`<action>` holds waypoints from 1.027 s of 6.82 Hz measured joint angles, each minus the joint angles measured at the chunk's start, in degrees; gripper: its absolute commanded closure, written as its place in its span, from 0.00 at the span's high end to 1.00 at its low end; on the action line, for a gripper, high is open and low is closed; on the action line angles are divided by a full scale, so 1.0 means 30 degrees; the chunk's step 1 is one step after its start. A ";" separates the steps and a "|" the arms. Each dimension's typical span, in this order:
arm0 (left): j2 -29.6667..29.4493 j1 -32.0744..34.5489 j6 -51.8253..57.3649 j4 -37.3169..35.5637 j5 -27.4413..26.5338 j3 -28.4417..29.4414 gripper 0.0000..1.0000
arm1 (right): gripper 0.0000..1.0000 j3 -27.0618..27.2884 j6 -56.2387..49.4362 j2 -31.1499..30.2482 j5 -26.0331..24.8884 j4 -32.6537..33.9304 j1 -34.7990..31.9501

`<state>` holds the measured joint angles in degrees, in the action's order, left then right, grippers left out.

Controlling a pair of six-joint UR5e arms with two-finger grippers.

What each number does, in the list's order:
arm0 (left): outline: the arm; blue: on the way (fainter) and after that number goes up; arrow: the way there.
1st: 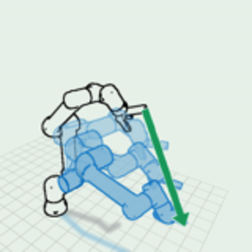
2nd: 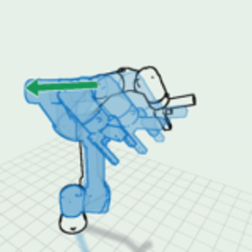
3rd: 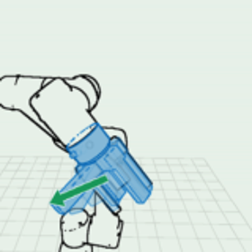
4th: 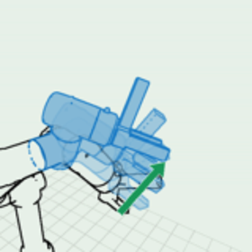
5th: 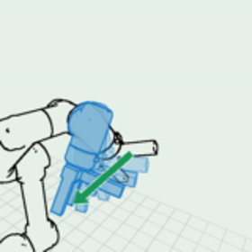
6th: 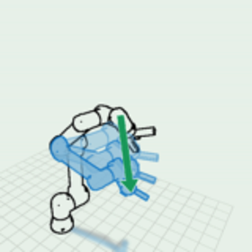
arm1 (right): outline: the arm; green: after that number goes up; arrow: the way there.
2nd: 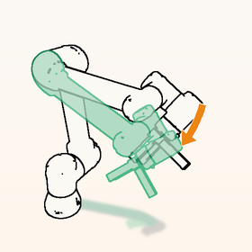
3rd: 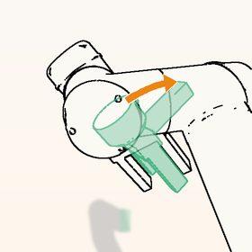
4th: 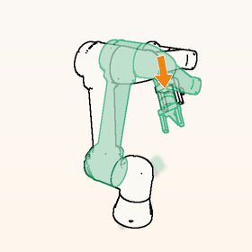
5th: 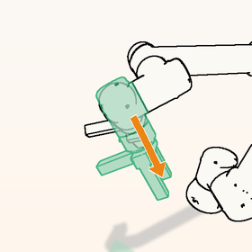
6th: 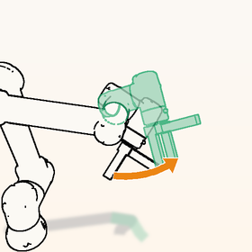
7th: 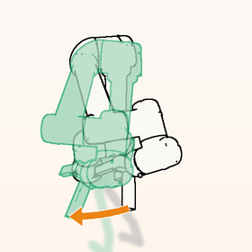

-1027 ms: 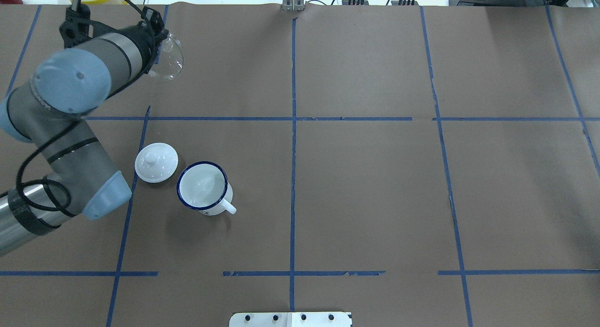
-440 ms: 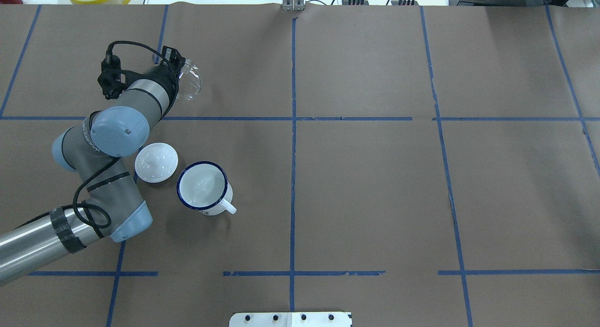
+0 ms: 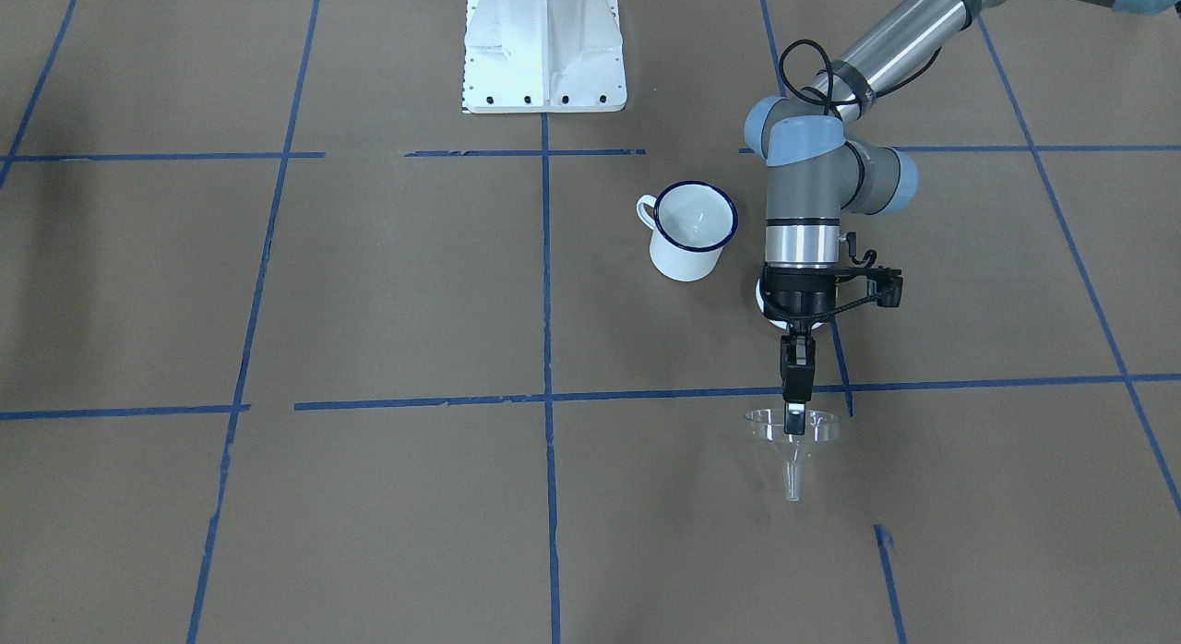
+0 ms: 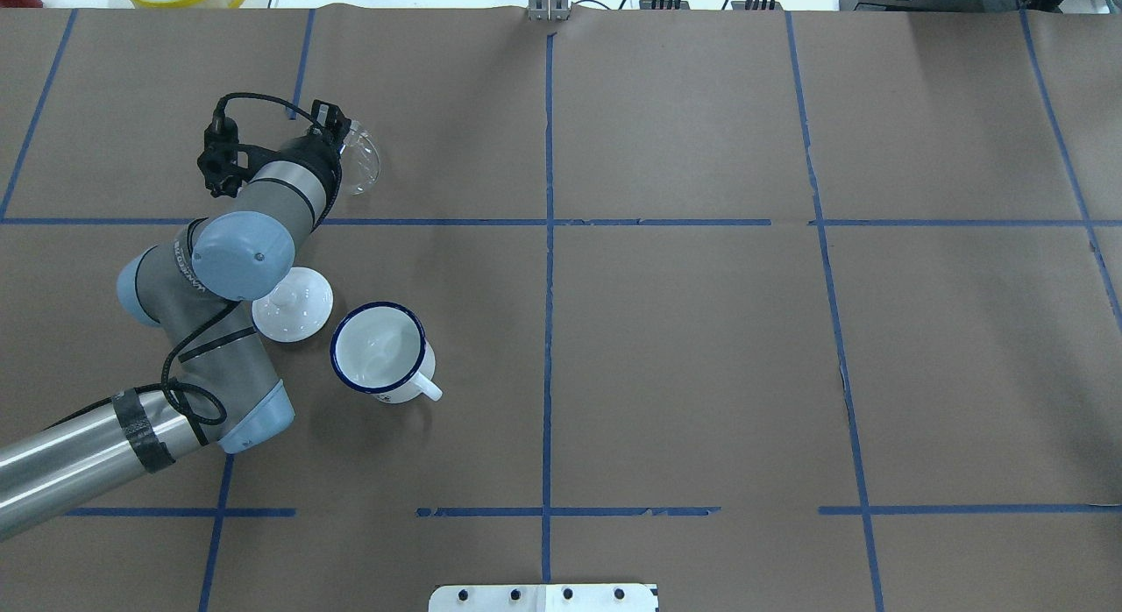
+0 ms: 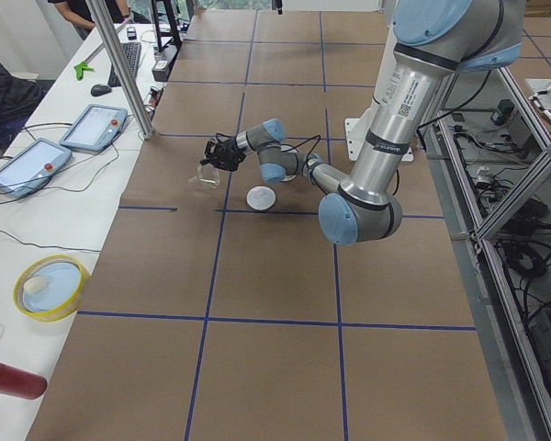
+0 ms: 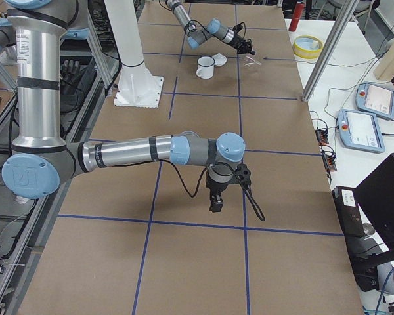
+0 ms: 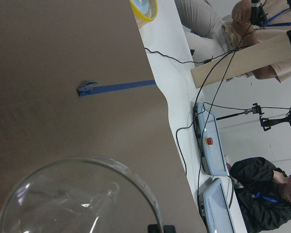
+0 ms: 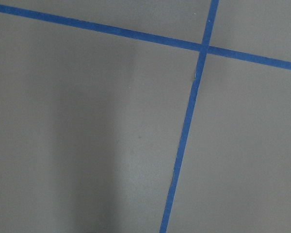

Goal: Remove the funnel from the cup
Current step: 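Lower the glass funnel onto the table and open the left gripper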

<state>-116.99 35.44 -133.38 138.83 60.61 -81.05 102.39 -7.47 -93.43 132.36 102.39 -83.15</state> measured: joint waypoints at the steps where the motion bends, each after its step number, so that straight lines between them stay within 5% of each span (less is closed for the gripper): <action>1: -0.0008 0.0000 0.0088 0.0008 0.0013 0.0133 0.98 | 1.00 0.0000 -0.0001 0.0001 0.0000 0.0000 0.0000; 7: 0.0249 0.0206 0.4663 -0.0181 0.1237 -0.0634 1.00 | 1.00 0.0001 -0.0001 0.0000 0.0001 0.0001 0.0000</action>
<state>-116.24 36.06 -119.39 138.29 64.32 -82.96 102.39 -7.47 -93.43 132.37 102.39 -83.15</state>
